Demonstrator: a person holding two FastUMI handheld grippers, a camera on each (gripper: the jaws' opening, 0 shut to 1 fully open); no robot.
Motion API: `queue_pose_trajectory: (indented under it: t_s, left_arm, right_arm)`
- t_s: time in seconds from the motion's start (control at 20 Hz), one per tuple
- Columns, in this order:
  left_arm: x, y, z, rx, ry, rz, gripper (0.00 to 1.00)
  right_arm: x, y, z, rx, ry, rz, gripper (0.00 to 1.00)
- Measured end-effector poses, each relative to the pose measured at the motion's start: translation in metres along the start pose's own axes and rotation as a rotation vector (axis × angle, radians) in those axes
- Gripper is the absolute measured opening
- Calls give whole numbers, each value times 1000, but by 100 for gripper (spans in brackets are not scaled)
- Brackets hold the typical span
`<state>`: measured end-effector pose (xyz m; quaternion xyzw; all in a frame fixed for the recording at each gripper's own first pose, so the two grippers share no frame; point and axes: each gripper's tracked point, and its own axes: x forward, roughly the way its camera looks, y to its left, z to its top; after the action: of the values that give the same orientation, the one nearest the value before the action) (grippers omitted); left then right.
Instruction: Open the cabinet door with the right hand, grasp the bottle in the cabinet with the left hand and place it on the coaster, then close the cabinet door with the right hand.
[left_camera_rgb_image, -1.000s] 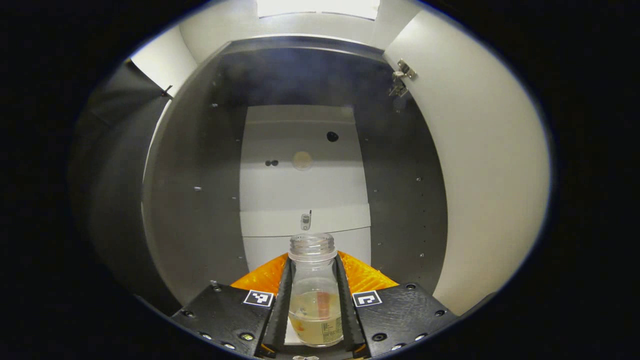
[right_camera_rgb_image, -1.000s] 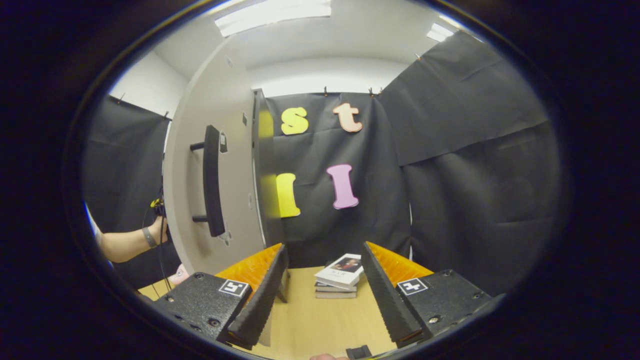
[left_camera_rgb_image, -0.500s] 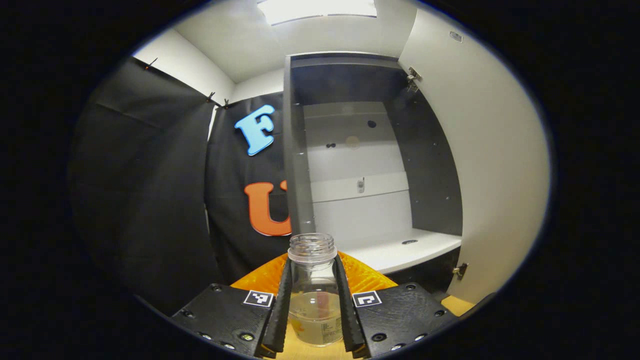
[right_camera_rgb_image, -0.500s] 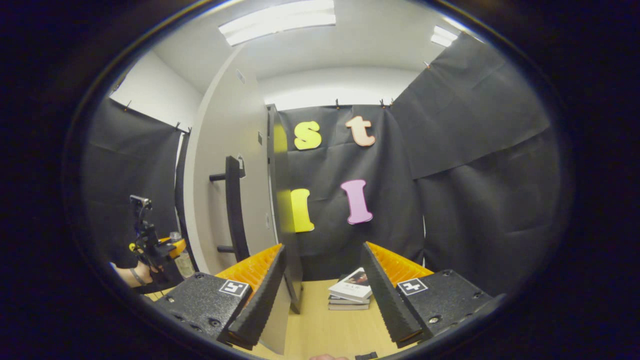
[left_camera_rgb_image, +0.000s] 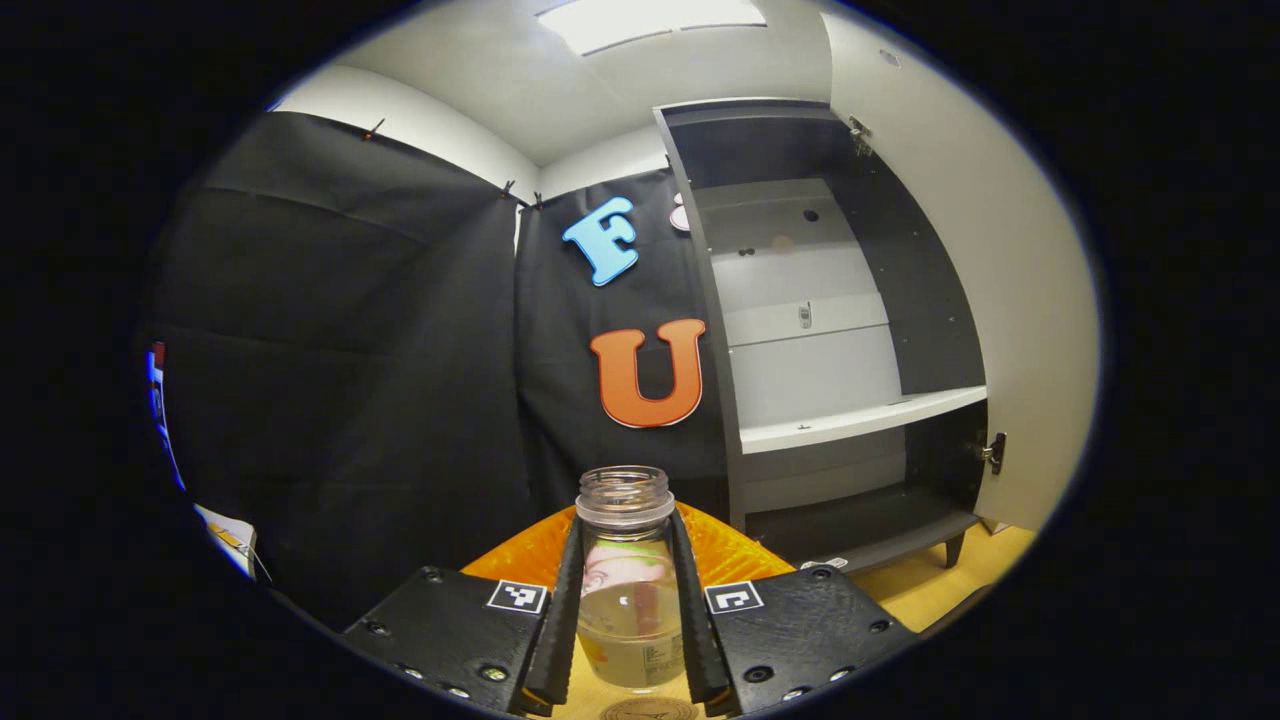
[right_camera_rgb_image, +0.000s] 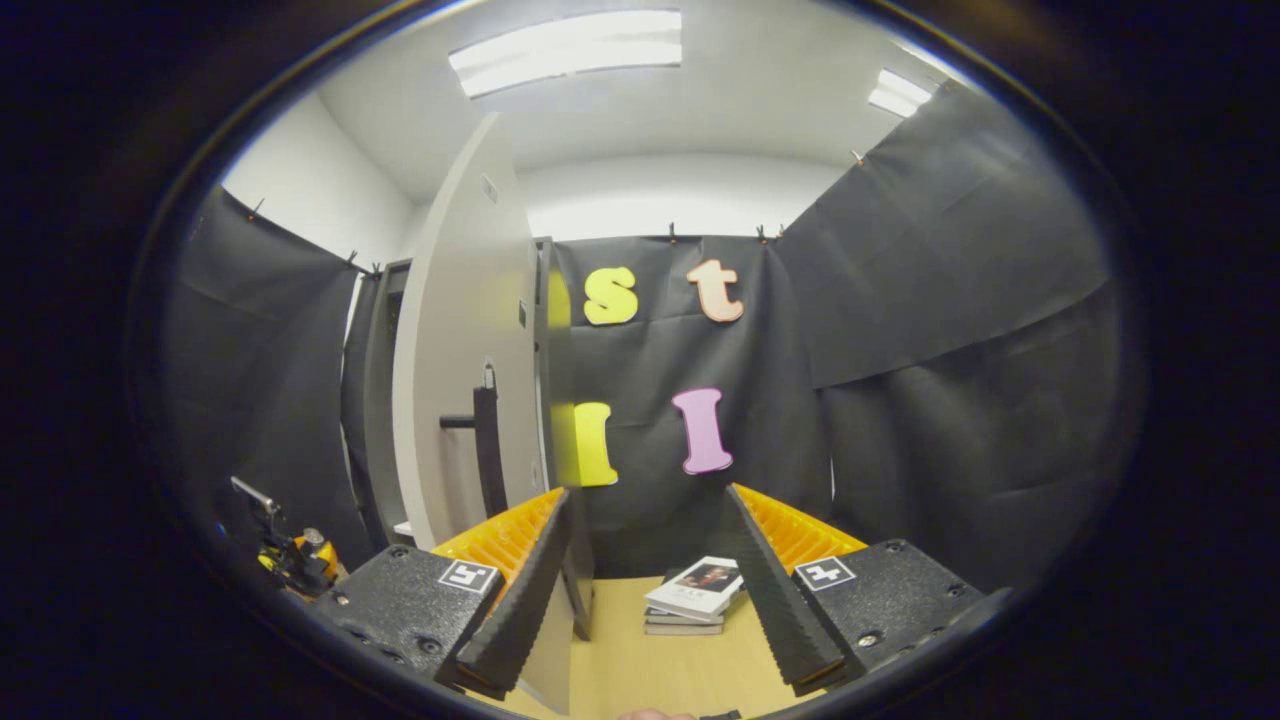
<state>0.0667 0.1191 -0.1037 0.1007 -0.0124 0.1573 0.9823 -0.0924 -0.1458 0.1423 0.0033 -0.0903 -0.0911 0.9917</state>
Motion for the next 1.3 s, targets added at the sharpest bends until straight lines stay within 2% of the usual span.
queue_pose_trajectory:
  t_s: [0.2,0.4,0.6,0.65,0.8,0.85,0.9,1.05,1.15,1.2,1.25,1.3]
  left_arm:
    - [-16,-6,-46,-3,18,22,43]
    - [-32,-12,-93,-6,90,36,43]
    - [-34,-5,-111,-38,85,49,43]
    - [-33,-8,-115,-51,85,38,43]
    - [-35,-12,-131,-60,108,33,43]
    - [-35,-11,-126,-56,77,34,32]
    - [-34,-14,-126,-61,86,24,43]
    - [-34,-13,-127,-51,74,25,42]
    - [-33,-12,-132,-70,93,27,48]
    - [-32,-11,-134,-74,103,28,60]
    - [-32,-10,-135,-74,110,29,41]
    - [-32,-11,-135,-77,114,22,55]
  right_arm:
    - [-4,5,6,10,10,-9,93]
    - [-3,7,12,-51,25,-45,93]
    - [6,20,4,-30,85,-29,89]
    - [8,22,3,-26,96,-22,93]
    - [12,26,-2,-36,125,-20,93]
    - [12,27,-2,-41,128,-21,93]
    - [14,28,-2,-42,130,-22,93]
    - [16,28,-4,-34,137,-23,93]
    - [15,26,-4,-29,137,-27,93]
    - [15,25,-5,-29,137,-30,93]
    - [14,23,-6,-28,139,-33,93]
    - [14,23,-8,-28,141,-34,89]
